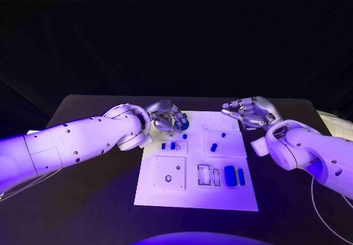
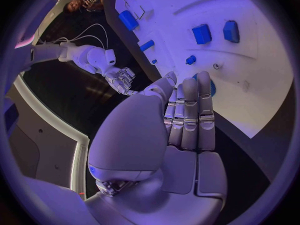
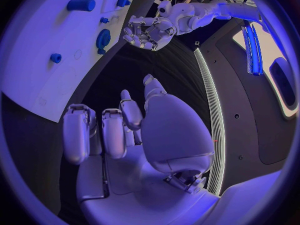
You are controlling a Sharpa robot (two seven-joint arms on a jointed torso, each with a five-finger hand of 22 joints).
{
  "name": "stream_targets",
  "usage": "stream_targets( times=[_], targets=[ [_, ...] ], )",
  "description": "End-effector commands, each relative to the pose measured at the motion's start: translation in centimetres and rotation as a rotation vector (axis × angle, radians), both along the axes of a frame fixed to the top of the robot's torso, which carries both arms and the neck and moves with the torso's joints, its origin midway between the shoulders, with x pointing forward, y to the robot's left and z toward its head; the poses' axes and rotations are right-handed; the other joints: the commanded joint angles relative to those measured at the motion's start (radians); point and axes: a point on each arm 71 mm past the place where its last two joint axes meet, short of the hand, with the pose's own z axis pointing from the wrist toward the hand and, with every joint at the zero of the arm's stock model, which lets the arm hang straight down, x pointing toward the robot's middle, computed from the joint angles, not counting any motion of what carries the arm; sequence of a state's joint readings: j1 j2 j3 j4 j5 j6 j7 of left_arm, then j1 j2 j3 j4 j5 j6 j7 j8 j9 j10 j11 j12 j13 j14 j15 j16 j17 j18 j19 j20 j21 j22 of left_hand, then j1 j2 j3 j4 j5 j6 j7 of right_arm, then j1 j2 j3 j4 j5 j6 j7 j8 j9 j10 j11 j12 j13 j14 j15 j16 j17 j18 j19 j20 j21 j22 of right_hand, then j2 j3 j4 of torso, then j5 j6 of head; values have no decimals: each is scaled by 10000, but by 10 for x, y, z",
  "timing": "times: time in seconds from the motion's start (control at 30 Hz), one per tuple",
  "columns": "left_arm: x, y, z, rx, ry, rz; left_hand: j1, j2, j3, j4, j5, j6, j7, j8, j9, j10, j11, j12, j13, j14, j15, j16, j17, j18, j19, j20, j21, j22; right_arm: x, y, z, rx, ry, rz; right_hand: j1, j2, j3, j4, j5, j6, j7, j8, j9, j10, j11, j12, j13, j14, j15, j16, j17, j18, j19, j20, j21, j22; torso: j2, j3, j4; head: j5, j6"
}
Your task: Assemble the parts on the task board
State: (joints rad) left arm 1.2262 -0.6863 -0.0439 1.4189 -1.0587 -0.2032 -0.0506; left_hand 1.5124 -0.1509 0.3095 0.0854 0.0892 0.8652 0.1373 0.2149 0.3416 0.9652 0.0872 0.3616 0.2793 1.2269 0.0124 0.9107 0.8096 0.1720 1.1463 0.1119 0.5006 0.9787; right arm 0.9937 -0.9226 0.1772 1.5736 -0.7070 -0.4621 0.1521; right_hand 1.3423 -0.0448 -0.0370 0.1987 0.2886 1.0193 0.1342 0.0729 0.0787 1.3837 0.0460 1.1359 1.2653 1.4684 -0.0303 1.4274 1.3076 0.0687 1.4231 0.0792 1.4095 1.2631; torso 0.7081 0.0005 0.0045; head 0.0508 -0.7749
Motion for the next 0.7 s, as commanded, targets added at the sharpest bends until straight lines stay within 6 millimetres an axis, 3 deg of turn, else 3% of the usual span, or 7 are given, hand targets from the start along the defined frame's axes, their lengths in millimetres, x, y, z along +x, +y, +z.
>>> stream_targets(
  times=[0.03, 0.17, 0.33, 0.7],
  targets=[
    [-2, -14, -1, 1287, -1516, -1232, -373, -227, -44, 179, 18, 192, -5, -261, -317, 73, 54, -329, -435, 1502, -82, 2033, 1822, 97, 959, -60, 516, 165, -1, 3, 0, 22, -37, 170, 17, 59, -17, -40, 31, -8, -14, 7, 10, -76, -9, -49, -13, 624, 13, -51, 835, -19, -63, -22, -47, -2, 12, -9, -10, -38, 23],
    [0, -24, -11, 2404, -1537, -1418, -569, -280, -154, 255, 12, 490, -11, -407, -558, 141, 13, -555, -776, 2147, -97, 3202, 2959, -155, 1854, -86, 1884, 881, -1, 3, 0, -22, -41, 227, 23, 64, -15, -44, 30, -8, -14, 7, 10, -59, -9, -11, 13, 630, 13, -29, 862, -23, -53, -22, -37, 17, 8, -4, -14, -51, 16],
    [4, -32, -19, 3371, -1622, -1399, -579, -234, -83, 257, 20, 928, 13, -483, -755, 384, -27, -678, -1050, 2456, -142, 3787, 3482, -363, 2493, -142, 3154, 1591, -1, 4, 0, -44, -49, 259, 23, 64, -15, -44, 30, -8, -14, 7, 10, -59, -9, -11, 13, 630, 13, -29, 862, -23, -53, -22, -37, 17, 12, 1, -16, -55, -12],
    [9, -38, -24, 4097, -1661, -1125, -529, -221, -60, 190, 27, 1072, -62, -691, -980, 157, 33, -947, -1344, 2500, -107, 3874, 3438, -425, 2669, -138, 3437, 1772, -1, 4, 0, -61, -53, 253, 23, 64, -15, -44, 30, -8, -14, 7, 10, -59, -9, -11, 13, 630, 13, -29, 862, -23, -53, -22, -37, 17, 6, 3, -9, -72, -29]
  ],
)
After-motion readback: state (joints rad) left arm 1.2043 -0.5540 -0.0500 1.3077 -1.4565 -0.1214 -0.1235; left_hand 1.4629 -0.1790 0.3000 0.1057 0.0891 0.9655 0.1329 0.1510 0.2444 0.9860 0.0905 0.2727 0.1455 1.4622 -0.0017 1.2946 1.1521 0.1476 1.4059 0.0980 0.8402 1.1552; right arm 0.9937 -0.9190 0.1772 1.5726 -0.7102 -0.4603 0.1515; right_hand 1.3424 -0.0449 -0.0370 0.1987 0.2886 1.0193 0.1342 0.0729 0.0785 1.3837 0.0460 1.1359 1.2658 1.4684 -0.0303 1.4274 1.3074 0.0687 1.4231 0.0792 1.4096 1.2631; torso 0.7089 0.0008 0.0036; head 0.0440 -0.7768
